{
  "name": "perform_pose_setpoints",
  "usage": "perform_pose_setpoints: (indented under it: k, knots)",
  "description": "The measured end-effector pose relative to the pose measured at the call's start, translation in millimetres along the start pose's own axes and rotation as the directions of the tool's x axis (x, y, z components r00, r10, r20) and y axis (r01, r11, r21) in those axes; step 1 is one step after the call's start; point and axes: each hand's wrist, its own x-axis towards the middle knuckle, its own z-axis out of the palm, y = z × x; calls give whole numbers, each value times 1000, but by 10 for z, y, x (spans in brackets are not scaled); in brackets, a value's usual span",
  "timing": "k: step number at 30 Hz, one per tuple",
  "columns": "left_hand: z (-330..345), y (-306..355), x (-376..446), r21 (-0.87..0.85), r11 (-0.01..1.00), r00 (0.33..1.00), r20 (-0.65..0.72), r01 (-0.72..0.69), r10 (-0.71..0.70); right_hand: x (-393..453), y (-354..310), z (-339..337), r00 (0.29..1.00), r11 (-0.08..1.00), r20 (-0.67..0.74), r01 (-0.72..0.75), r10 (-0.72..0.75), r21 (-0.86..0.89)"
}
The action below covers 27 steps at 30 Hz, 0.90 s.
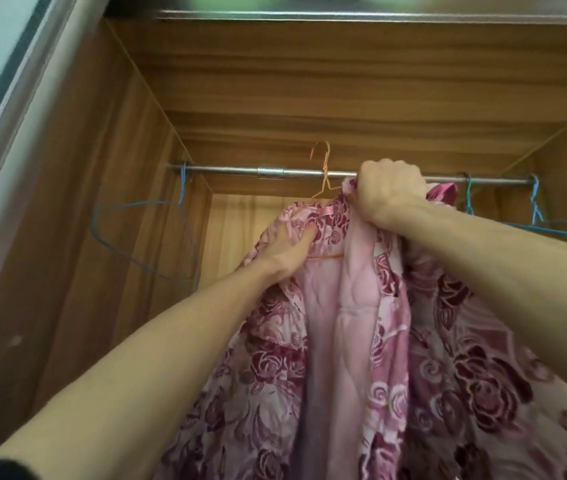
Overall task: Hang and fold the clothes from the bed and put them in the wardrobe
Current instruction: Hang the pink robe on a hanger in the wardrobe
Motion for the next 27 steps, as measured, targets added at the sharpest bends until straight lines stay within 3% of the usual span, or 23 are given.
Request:
perform_pose_setpoints:
  k: [3, 11, 15, 20, 24, 27]
  knots:
    - [58, -129, 4, -35, 997, 998, -6, 66, -66, -2, -267, 49, 999, 999, 17, 41, -41, -2]
    - [-9, -618, -72, -252, 960, 992, 4, 124, -127, -288, -919, 200, 970, 952, 164, 211, -177, -220]
    - [-16, -612, -137, -267, 957, 993, -14, 111, -119, -282, -1041, 129, 953, 962, 240, 227, -187, -153]
    - [-76, -477, -340, -241, 964, 984, -109, 114, -143, -318, -995, 13, 942, 985, 288, 157, -171, 70]
    - [-159, -322, -561, -229, 972, 972, -207, 60, -108, -351, -792, -253, 882, 967, 400, 208, -249, 144]
    - [-189, -210, -796, -247, 968, 969, -247, -39, -24, -473, -524, -433, 905, 943, 268, 328, -330, 51]
